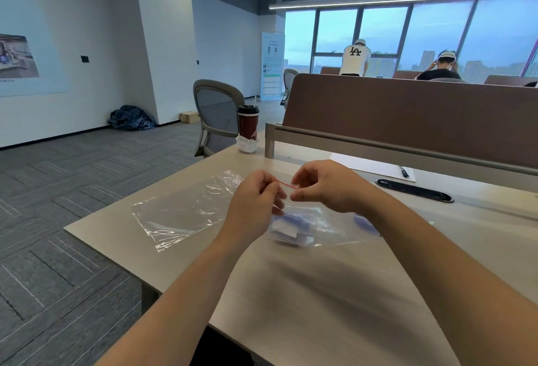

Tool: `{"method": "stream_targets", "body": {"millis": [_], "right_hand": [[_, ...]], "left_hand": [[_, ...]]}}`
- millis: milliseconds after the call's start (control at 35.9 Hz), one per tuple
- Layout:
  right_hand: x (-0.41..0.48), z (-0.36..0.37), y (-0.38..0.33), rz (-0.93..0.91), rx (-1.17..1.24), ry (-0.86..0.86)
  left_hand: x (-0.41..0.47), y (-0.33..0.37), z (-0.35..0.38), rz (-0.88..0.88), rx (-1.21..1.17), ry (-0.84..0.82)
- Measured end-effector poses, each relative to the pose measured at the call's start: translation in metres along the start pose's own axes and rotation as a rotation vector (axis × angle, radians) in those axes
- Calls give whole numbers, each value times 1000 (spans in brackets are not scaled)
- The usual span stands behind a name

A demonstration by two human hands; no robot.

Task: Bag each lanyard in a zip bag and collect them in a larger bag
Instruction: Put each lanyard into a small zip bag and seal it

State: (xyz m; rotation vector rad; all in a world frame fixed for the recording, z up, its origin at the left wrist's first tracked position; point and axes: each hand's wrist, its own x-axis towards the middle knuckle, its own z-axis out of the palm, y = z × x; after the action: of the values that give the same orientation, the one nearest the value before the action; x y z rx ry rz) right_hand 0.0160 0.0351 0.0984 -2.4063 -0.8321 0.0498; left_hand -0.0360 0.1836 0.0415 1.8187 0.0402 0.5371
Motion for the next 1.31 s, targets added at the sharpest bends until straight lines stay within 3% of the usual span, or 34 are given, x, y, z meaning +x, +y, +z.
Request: {"method": "stream_targets", "body": {"millis": [195, 362, 557, 1308], "right_hand": [[-8, -9, 4, 20, -80, -115], [-7, -13, 11, 48, -17, 21], [-8, -14, 14, 53, 45, 35], [-8, -17, 8, 92, 43, -75]], "left_hand": [[1, -2, 2, -60, -40, 56], [3, -4, 3, -62, -43, 35], [1, -3, 2, -121, -115, -42], [-1, -5, 4, -1, -4, -52]]}}
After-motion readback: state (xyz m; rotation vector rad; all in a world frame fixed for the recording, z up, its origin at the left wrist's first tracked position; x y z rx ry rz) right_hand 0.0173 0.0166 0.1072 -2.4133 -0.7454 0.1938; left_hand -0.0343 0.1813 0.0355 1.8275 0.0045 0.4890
